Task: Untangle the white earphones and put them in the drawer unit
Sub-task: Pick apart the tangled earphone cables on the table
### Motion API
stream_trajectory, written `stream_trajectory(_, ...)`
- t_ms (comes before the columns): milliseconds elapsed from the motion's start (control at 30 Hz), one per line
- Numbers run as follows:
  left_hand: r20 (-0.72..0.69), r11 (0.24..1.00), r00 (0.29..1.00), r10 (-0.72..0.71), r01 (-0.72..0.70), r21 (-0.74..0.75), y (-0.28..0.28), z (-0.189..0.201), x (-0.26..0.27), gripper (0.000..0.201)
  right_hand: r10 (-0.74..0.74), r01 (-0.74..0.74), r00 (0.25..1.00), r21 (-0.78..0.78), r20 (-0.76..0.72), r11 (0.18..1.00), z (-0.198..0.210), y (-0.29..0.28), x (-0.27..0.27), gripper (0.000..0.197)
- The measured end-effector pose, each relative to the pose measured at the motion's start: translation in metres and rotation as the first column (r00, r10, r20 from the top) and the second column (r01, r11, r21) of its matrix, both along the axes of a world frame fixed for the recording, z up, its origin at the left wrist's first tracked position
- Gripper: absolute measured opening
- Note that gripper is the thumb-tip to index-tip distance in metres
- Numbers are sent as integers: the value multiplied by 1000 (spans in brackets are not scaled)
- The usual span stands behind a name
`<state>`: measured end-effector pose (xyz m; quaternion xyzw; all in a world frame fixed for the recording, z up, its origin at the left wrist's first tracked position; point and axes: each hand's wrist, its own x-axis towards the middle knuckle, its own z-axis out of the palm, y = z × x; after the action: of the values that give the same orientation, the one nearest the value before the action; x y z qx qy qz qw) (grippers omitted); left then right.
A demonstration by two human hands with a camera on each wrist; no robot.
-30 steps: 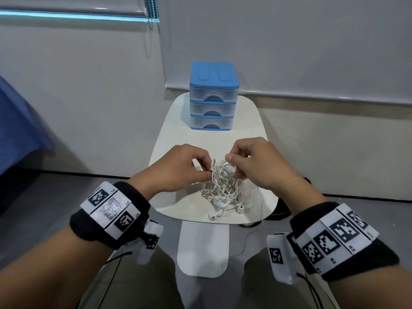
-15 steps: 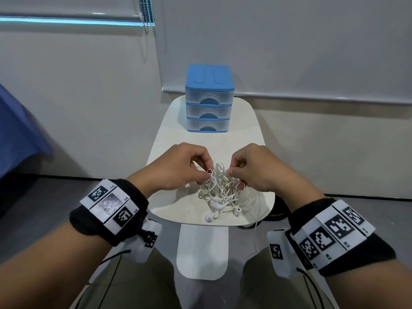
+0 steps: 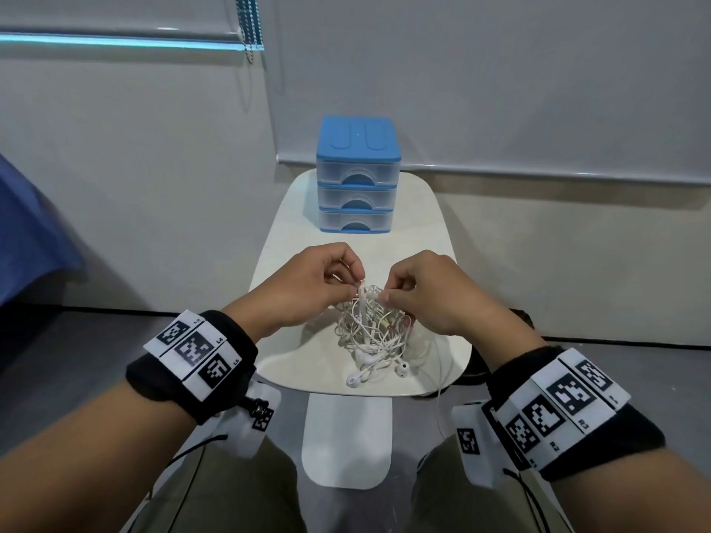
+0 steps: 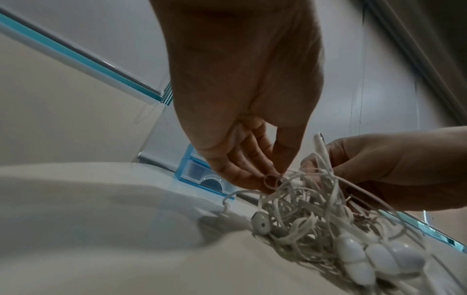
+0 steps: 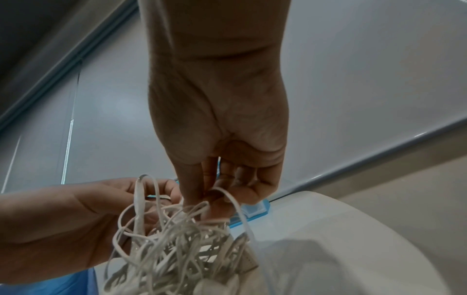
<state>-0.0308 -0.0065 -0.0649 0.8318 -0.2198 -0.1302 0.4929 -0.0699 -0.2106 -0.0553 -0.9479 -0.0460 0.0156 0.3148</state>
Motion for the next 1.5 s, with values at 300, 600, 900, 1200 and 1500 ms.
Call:
stream_trajectory(300, 3, 997, 997, -71, 71, 37, -5, 10, 3, 25, 9, -21, 995, 117, 98, 993, 6, 3, 1, 21)
stream_trajectory(600, 228, 987, 972, -49, 13, 159, -3, 26, 1, 29, 87, -56, 994, 383, -64, 922, 10, -4, 2, 8)
stream_trajectory(900, 158, 992, 983, 95, -80, -100, -10, 29, -5, 17, 88, -78, 996, 309, -21, 948, 13, -3, -5, 26)
stream_trajectory(1200, -1, 997, 998, -57, 56, -54, -24, 23, -16, 47, -13, -65, 939, 215, 344, 975, 62, 17, -10, 14)
stream_trajectory(1500, 99, 998, 995, 22, -15, -68, -26, 22, -15, 23, 8, -153, 881, 267, 474, 952, 50, 13, -12, 34)
